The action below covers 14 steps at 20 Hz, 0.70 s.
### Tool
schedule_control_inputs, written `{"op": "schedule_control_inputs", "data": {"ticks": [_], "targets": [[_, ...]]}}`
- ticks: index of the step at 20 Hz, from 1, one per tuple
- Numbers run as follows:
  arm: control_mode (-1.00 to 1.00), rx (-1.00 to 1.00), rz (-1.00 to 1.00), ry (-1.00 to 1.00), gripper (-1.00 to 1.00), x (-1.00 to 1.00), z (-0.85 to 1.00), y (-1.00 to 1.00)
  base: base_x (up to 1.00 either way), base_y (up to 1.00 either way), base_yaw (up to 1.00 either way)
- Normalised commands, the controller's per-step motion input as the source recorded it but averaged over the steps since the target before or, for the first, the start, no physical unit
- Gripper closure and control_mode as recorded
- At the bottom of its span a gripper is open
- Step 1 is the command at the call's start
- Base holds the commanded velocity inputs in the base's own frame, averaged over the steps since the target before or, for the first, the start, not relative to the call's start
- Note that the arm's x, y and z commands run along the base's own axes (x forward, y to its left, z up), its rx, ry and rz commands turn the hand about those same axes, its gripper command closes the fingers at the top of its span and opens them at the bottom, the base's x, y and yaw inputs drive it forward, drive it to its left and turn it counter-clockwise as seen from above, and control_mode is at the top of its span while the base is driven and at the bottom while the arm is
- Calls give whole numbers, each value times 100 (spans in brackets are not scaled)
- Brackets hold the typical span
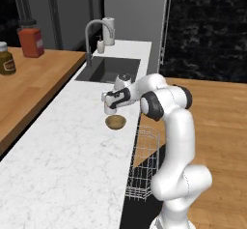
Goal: Pick up the cup and bowl from the counter, place them in the dishwasher, and close the dishwasher door.
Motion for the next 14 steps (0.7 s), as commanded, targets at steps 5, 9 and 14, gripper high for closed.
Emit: {"op": "schedule_control_inputs", "data": {"ticks": [5,9,14], "targets": [[-100,0,0,0,-100,20,-29,0,0,0,0],[-100,0,0,0,100,3,-21,0,0,0,0],[-100,0,0,0,100,-2,-11,-7,0,0,0]]}}
